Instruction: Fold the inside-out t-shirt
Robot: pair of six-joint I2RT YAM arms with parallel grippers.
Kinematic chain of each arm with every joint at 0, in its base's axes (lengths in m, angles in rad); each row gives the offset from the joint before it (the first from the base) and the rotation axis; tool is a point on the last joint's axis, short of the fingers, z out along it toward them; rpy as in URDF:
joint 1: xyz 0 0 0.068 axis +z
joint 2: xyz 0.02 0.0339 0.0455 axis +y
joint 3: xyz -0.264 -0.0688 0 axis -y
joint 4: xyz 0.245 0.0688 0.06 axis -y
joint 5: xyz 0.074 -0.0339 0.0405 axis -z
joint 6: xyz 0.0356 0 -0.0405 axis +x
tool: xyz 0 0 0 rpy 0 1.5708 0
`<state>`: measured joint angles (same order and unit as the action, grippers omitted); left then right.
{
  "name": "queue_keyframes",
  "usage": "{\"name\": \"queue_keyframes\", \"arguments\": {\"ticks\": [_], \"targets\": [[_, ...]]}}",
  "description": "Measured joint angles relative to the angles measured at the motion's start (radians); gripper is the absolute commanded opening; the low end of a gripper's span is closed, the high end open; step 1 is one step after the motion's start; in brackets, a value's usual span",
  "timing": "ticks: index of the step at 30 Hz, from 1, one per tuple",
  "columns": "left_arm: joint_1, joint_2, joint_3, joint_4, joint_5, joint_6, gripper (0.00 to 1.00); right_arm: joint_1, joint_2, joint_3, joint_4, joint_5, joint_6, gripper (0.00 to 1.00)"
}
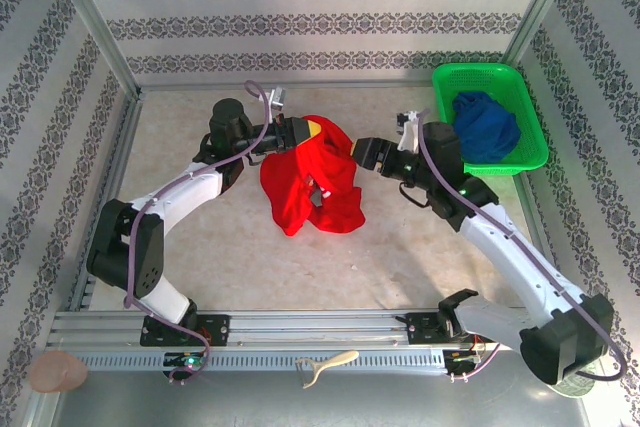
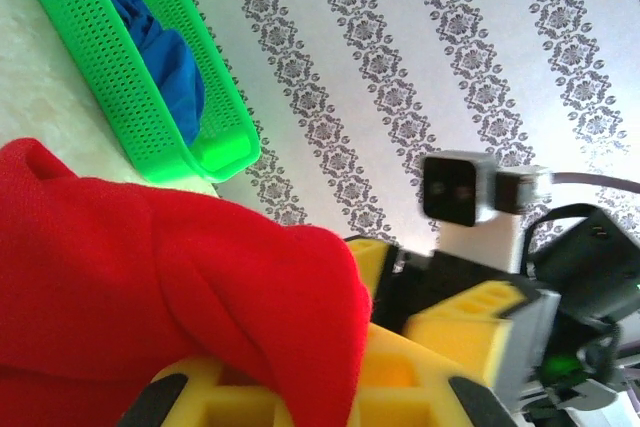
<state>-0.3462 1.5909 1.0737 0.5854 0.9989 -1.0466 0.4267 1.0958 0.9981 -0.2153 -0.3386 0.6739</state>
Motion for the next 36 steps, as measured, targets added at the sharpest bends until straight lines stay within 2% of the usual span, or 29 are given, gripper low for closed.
{"name": "queue_keyframes", "arguments": {"ticks": [10, 15, 16, 19, 21, 22, 25, 28, 31, 36], "targets": [[0.000, 0.000, 0.000, 0.000, 0.022, -0.010, 0.00, 0.069, 0.283, 0.182, -0.066, 0.040, -0.126, 0.74], [0.000, 0.000, 0.000, 0.000, 0.026, -0.011, 0.00, 0.068, 0.498, 0.321, -0.082, 0.050, -0.132, 0.65], [0.000, 0.000, 0.000, 0.000, 0.026, -0.014, 0.00, 0.068, 0.544, 0.356, -0.081, 0.049, -0.134, 0.58], [0.000, 0.000, 0.000, 0.000, 0.024, -0.029, 0.00, 0.068, 0.681, 0.449, -0.076, 0.014, -0.142, 0.23], [0.000, 0.000, -0.001, 0.000, 0.019, -0.042, 0.00, 0.067, 0.731, 0.460, -0.069, -0.024, -0.151, 0.03], [0.002, 0.000, -0.005, 0.001, 0.013, -0.050, 0.00, 0.066, 0.735, 0.451, -0.069, -0.044, -0.151, 0.00], [0.021, -0.008, -0.048, 0.021, -0.016, -0.063, 0.00, 0.046, 0.697, 0.397, -0.048, -0.116, -0.138, 0.00], [0.079, -0.034, -0.097, -0.016, -0.087, -0.054, 0.00, -0.015, 0.599, 0.307, -0.019, -0.211, -0.118, 0.00], [0.120, -0.042, -0.106, -0.129, -0.152, 0.000, 0.00, -0.064, 0.473, 0.238, 0.064, -0.330, -0.066, 0.00], [0.103, -0.024, -0.054, -0.286, -0.166, 0.128, 0.00, -0.066, 0.352, 0.150, 0.261, -0.475, 0.069, 0.00]]}}
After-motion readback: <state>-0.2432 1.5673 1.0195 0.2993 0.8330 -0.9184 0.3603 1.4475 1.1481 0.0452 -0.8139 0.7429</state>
